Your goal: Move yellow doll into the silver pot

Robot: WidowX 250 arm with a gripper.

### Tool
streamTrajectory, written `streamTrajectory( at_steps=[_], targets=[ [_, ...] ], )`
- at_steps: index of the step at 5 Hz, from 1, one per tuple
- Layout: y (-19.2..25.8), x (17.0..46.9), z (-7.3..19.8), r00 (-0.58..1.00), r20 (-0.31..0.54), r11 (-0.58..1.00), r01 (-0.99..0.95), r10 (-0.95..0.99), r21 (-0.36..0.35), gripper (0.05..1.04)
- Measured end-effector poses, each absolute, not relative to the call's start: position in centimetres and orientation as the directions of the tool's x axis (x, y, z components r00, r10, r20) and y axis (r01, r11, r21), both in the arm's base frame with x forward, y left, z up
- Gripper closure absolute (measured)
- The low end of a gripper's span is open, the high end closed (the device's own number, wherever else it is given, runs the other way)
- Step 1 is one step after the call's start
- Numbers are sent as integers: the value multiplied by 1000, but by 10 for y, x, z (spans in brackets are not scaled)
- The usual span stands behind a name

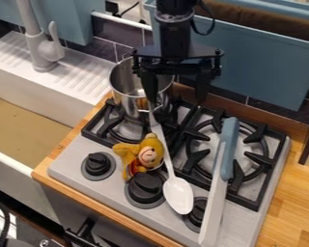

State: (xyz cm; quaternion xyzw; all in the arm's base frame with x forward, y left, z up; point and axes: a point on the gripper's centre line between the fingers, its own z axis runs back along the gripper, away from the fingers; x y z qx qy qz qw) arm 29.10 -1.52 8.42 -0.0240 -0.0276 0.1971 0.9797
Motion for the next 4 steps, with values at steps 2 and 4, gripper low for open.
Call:
streamTrajectory(
  at_steps=[2,4],
  targets=[
    [-10,282,71,951,9,951,-309,310,-15,83],
    [10,256,60,992,52,993,-112,114,-39,83]
  ],
)
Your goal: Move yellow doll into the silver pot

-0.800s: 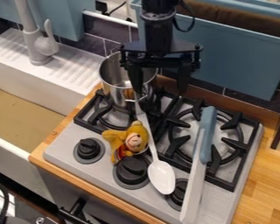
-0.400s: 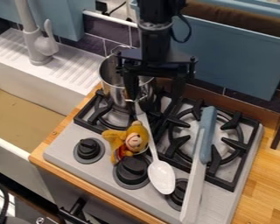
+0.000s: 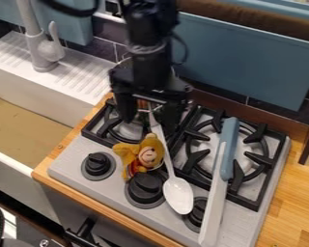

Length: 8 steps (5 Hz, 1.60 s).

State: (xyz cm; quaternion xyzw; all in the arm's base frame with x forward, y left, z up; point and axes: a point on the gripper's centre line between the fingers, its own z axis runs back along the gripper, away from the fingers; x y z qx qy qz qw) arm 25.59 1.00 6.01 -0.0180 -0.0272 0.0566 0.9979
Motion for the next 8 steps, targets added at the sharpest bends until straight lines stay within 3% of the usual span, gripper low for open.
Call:
streamTrajectory(
  at_steps=[3,4,6,7,8],
  targets=[
    [20,244,29,986,167,1000,-12,7,26,83],
    [14,246,21,981,196,1000,0,-2,9,83],
    [11,250,2,981,192,999,-8,0,43,112],
    [8,252,-4,978,208,998,-8,-7,68,335],
    [7,251,-5,978,206,998,-1,-12,65,487]
  ],
)
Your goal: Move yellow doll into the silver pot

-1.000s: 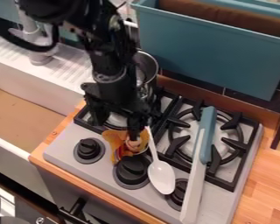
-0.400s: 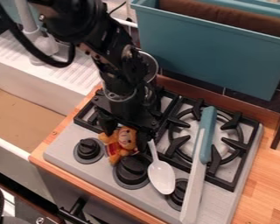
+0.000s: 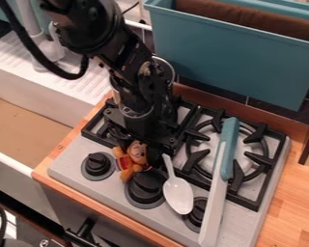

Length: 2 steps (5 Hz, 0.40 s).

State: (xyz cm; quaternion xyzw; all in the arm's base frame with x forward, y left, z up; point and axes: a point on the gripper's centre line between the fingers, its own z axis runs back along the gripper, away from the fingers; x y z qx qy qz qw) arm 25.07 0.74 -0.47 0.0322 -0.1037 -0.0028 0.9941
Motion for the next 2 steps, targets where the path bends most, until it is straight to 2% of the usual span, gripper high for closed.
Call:
streamTrajectory(
  at_steps=[2],
  targets=[
    [12,239,1,977,214,998,8,-19,56,524]
  ],
)
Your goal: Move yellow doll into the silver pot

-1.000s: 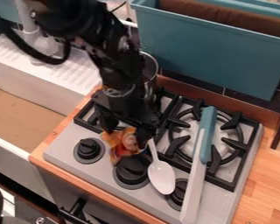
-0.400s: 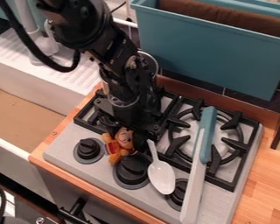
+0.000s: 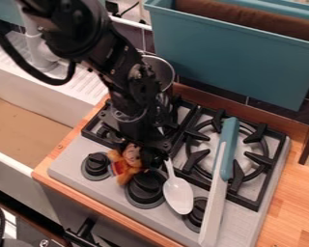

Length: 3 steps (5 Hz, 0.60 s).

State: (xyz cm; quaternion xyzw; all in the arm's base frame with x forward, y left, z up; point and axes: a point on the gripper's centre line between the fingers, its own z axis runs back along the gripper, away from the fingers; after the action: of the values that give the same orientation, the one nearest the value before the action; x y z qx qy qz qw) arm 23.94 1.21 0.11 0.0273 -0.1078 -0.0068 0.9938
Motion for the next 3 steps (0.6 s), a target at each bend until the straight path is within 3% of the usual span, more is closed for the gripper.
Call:
streamTrajectory(
  at_steps=[1,3],
  targets=[
    [23,238,26,984,173,999,-43,38,26,524],
    [41,250,99,970,135,977,-190,202,-96,527]
  ],
)
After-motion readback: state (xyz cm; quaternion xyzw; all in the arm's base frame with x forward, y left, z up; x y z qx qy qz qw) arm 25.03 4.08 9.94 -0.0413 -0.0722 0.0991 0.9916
